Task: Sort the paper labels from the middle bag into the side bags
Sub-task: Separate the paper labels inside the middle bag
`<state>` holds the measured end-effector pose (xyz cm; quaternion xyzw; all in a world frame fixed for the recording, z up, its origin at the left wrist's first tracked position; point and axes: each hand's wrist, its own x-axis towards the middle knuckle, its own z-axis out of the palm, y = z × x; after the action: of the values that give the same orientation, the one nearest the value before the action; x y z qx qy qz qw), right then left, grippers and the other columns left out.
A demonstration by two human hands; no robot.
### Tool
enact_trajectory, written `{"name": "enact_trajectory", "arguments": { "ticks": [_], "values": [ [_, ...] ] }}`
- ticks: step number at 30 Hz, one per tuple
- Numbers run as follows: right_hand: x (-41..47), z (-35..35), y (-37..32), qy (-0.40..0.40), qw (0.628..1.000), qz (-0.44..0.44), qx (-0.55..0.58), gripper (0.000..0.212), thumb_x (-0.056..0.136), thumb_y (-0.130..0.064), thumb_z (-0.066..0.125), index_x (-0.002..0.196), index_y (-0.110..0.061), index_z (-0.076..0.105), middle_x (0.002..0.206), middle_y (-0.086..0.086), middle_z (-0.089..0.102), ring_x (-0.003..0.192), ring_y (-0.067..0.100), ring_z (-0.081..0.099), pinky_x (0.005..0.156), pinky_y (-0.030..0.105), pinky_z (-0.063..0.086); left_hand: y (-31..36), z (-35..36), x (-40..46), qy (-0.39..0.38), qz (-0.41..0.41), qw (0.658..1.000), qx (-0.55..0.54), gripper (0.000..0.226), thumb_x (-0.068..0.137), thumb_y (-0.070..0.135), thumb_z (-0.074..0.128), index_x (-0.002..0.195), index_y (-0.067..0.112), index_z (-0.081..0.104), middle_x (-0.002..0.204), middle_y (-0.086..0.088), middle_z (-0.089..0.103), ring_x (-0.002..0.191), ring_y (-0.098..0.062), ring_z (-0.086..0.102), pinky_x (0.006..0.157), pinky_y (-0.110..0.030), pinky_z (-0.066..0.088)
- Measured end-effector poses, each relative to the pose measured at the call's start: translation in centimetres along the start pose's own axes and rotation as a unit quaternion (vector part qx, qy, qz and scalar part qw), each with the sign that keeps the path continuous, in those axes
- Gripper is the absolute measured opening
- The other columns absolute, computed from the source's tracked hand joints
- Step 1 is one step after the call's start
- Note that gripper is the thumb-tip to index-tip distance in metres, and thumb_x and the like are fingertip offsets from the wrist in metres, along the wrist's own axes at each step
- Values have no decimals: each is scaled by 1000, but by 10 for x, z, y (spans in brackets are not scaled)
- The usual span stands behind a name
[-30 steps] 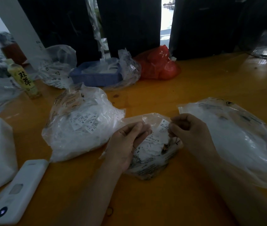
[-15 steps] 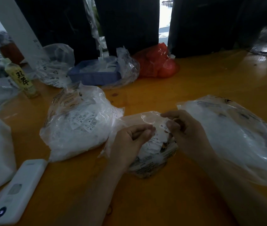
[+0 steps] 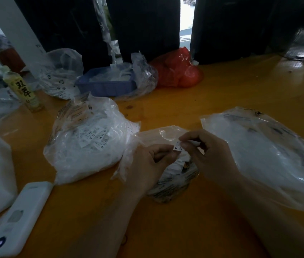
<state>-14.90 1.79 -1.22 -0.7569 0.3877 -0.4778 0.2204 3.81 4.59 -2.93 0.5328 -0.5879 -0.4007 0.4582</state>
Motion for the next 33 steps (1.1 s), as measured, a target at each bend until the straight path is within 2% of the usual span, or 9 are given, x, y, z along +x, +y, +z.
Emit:
{"name": "enact_trajectory", "arguments": {
  "ticks": [4,9,13,17,21,23,25,27,33],
  "values": [
    [0,1,5,10,999,-33,-40,17,93,-6,70,105,-19,68,98,-14,64,92,-2,61,80,6,47,3,1,-2,-16,0,1000,-18,20,89,39,74,109,37,71,107,10,81,103,-3,75,94,-22,59],
    [2,-1,9,-32,993,-60,-97,15,92,-5,70,104,-13,72,100,-1,70,85,5,61,76,8,49,2,1,0,-4,-13,1000,-14,20,95,30,75,114,25,73,103,5,82,97,-6,77,87,-23,61],
    [2,-1,9,-59,993,-42,-91,20,94,-7,67,111,-17,74,105,-2,70,87,8,64,74,15,53,2,1,0,16,-27,998,-49,9,97,21,73,104,18,70,92,3,82,85,-13,79,74,-21,61],
    [-1,3,8,-84,992,2,-93,27,95,-13,67,121,-22,70,112,-3,69,87,6,62,73,9,48,1,1,-1,14,-24,998,-60,8,98,19,73,104,14,75,90,0,80,85,-15,78,71,-25,64],
    [-2,3,5,-57,996,67,-34,43,93,-27,70,132,-35,55,108,-23,64,91,-4,64,75,12,56,3,1,-1,40,-37,994,-90,14,96,23,75,105,12,76,88,-4,81,82,-19,79,72,-24,63],
    [-1,1,5,-26,992,124,5,42,91,-35,71,126,-42,49,103,-27,63,92,-11,62,73,6,51,3,1,0,52,-45,991,-114,15,95,24,76,106,13,75,91,-4,82,85,-21,80,74,-25,63],
    [-1,1,7,-10,990,144,-1,30,92,-37,70,116,-42,53,99,-29,60,91,-16,59,69,2,47,3,1,0,55,-49,989,-128,15,95,24,76,106,14,74,95,-3,82,88,-22,80,75,-26,64],
    [-2,2,8,-12,990,142,-1,21,93,-32,71,108,-41,59,94,-28,60,88,-16,59,67,2,46,2,2,0,53,-48,989,-129,15,95,24,77,107,15,75,95,-3,82,89,-22,80,75,-26,63],
    [-2,-1,6,-12,993,118,21,19,93,-25,71,103,-39,63,88,-23,63,81,-9,63,65,6,48,2,1,1,57,-56,986,-147,22,91,27,79,108,13,76,95,-5,82,88,-24,80,72,-25,63]
  ]
}}
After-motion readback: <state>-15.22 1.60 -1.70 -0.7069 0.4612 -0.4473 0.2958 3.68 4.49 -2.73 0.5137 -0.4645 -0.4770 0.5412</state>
